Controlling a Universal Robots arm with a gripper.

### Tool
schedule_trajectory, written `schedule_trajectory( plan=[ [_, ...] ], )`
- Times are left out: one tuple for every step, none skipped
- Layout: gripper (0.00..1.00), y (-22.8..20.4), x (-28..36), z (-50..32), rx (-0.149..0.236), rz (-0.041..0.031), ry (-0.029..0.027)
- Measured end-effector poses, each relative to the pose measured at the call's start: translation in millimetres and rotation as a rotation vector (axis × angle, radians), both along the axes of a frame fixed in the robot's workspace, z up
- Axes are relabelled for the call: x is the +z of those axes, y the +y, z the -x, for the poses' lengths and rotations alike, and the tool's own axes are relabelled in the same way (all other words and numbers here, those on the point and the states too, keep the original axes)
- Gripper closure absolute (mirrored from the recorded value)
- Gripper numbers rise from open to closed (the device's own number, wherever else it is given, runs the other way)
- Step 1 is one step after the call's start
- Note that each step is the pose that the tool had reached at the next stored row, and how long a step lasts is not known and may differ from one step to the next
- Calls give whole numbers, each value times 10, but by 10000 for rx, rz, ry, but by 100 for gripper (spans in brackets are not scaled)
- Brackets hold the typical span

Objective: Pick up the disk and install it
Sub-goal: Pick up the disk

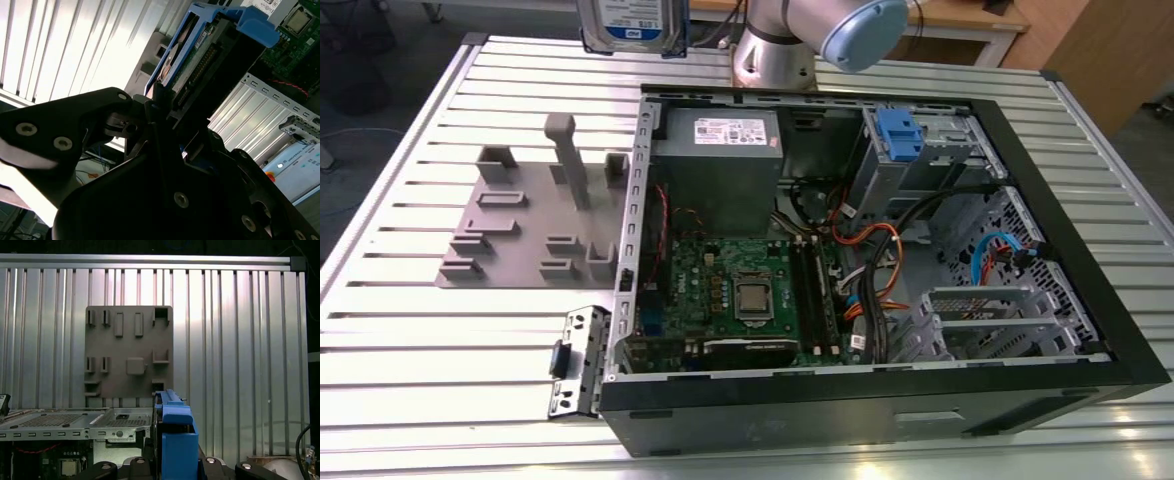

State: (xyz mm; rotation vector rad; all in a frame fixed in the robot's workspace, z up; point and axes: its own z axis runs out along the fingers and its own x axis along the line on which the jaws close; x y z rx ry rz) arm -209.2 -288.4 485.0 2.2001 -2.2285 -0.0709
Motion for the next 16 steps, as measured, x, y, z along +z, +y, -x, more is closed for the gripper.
schedule_trajectory(
  plan=[
    [64,0,0,-18,0,0,0],
    [64,0,0,-36,0,0,0],
    [64,0,0,-54,0,0,0],
    [64,0,0,-73,-1,0,0],
    [64,0,0,-90,-1,0,1],
    [64,0,0,-107,-1,0,0],
    [64,0,0,-125,-1,0,0],
    [64,0,0,-143,-1,0,0],
    [64,0,0,-160,-1,0,0],
    [64,0,0,-178,0,0,0],
    [64,0,-1,-196,0,-1,-1],
    [64,0,0,-214,0,0,0],
    [64,0,0,-231,0,0,0],
    [64,0,0,-249,0,0,0],
    [64,0,0,-267,-1,0,0],
    [64,0,0,-285,-1,0,0]
  ],
)
